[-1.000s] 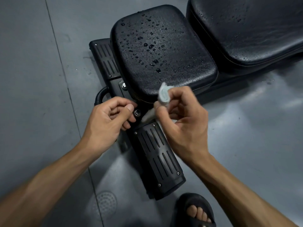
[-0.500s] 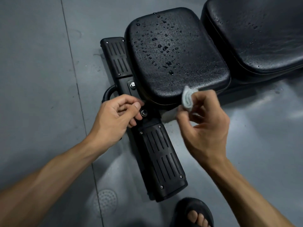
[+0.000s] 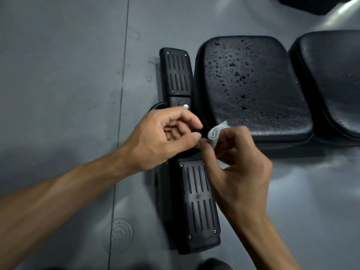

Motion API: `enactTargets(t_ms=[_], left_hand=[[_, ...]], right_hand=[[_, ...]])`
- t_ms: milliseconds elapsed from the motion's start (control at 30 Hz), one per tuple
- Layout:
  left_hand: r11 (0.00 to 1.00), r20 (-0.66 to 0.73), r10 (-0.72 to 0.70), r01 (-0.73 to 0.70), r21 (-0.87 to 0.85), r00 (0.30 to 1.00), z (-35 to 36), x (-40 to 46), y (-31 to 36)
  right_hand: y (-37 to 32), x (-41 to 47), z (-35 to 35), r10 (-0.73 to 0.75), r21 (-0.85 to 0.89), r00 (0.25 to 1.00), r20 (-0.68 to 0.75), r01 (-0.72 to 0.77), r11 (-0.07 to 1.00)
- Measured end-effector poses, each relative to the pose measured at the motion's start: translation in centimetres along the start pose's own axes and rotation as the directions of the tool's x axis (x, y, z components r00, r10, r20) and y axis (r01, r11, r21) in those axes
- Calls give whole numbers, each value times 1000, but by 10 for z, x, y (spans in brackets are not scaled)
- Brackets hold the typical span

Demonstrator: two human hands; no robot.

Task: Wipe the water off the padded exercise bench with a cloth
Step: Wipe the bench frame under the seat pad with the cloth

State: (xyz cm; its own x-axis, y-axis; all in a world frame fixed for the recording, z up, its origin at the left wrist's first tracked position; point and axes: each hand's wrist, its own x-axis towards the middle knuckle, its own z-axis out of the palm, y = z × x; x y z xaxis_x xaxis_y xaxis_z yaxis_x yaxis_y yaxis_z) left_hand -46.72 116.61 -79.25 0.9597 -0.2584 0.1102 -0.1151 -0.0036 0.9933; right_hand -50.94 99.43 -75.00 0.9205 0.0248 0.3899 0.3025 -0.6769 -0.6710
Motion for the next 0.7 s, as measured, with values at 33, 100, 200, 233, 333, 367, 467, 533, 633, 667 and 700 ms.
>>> enactTargets(t_ms=[33,100,200,233,333,367,467,533,633,667,700], left_hand=[[1000,14,14,-14,-1,1000,-1,1,1],[1000,14,25,-25,14,1000,-5,2,1],[997,5,53,-54,59,999,-8,0,-3],[996,-2,60,-59,70,998,-9,-1,-5],[997,-20,65,-63,49,998,-6,3,-11],[999,-19,50,-50,0,999,-5,5,-13],[988,16,-18,21,-150,1000,-5,13,-21],[988,11,-26,28,-153,1000,-3,19,-29],[985,-49,10,-18,-172,999,6,21,-37],[984,-75,12,-26,-177,997,9,21,-40],[985,-101,14,-31,-172,995,10,22,-42]], right_hand=[[-4,2,3,24,20,1000,8,-24,1000],[-10,6,6,88,90,996,36,-90,992],[-17,7,8,127,208,981,144,-156,966],[-18,7,8,135,243,976,171,-175,954],[-21,11,7,159,265,965,207,-212,941],[-21,13,6,154,242,967,205,-202,949],[-23,25,0,114,206,977,181,-151,967],[-24,34,-1,104,215,978,182,-142,966],[-22,42,0,107,207,978,181,-144,968],[-21,43,0,103,204,980,169,-137,970],[-21,45,1,99,205,983,156,-130,970]])
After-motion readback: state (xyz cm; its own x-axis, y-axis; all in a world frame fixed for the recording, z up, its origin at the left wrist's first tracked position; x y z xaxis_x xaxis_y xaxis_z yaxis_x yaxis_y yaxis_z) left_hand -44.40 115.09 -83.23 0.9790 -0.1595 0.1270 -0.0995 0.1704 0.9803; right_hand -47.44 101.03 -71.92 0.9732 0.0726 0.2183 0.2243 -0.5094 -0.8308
